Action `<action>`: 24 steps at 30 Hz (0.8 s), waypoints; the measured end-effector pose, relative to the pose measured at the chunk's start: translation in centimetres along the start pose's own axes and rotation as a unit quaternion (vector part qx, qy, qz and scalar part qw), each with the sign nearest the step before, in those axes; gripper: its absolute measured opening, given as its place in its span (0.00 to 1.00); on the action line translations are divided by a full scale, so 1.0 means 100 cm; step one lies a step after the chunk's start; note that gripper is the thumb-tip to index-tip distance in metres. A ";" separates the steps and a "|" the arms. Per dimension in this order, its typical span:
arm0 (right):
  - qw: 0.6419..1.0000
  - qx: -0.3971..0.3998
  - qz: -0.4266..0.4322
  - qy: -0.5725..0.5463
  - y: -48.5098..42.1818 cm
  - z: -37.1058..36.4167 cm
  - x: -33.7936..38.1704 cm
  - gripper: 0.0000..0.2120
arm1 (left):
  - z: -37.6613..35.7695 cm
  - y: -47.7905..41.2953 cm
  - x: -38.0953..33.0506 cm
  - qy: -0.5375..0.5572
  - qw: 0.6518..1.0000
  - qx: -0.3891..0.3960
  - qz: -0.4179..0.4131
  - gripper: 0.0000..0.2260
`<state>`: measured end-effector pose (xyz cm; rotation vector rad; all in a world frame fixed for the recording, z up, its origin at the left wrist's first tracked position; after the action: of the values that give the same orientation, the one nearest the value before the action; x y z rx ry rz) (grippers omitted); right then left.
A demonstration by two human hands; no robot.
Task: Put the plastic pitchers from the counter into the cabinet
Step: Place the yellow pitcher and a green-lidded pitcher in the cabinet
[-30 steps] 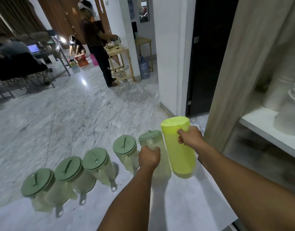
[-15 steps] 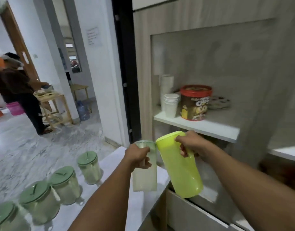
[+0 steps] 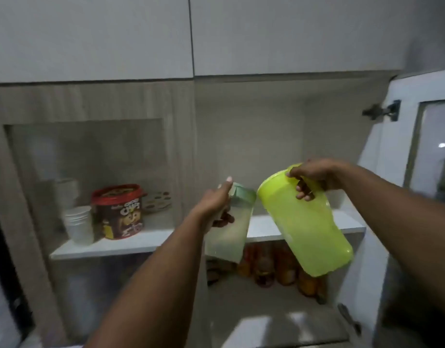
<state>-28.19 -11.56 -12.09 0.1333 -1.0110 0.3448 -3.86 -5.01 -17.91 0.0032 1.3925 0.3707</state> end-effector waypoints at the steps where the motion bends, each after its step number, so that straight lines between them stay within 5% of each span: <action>1: 0.999 -0.044 0.012 -0.021 0.003 0.024 -0.002 0.09 | -0.020 -0.007 -0.013 0.014 1.000 0.001 -0.016 0.27; 5: 0.967 -0.217 0.093 -0.098 -0.008 0.100 -0.012 0.08 | -0.085 -0.048 -0.043 0.090 0.994 0.014 -0.052 0.17; 9: 0.934 -0.299 0.142 -0.133 -0.059 0.137 -0.042 0.07 | -0.132 -0.108 -0.051 0.152 0.987 0.027 -0.048 0.11; 14: 0.918 -0.340 0.137 -0.148 -0.172 0.162 -0.106 0.10 | -0.182 -0.214 -0.054 0.145 0.989 -0.002 -0.008 0.22; 18: 0.927 -0.320 0.100 -0.168 -0.266 0.176 -0.170 0.16 | -0.222 -0.305 -0.064 0.134 0.991 -0.011 0.017 0.08; 20: 0.934 -0.302 0.082 -0.172 -0.308 0.182 -0.196 0.28 | -0.236 -0.346 -0.070 0.127 0.991 -0.018 0.029 0.07; 24: 0.933 -0.302 0.084 -0.176 -0.365 0.186 -0.237 0.32 | -0.263 -0.405 -0.074 0.123 0.991 0.015 0.047 0.07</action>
<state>-42.07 -55.98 -20.55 -0.4669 -1.4464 0.1525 -19.81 -50.67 -24.62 0.0483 1.6451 0.4398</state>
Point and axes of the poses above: each hand's wrist, its own y-axis away from the middle knuckle, its own z-axis out of the back of the hand, x = y × z, the point moved 9 cm from there along -y, towards the middle knuckle, and after that the axes turned 12 degrees about z, right-handed, at the moved point
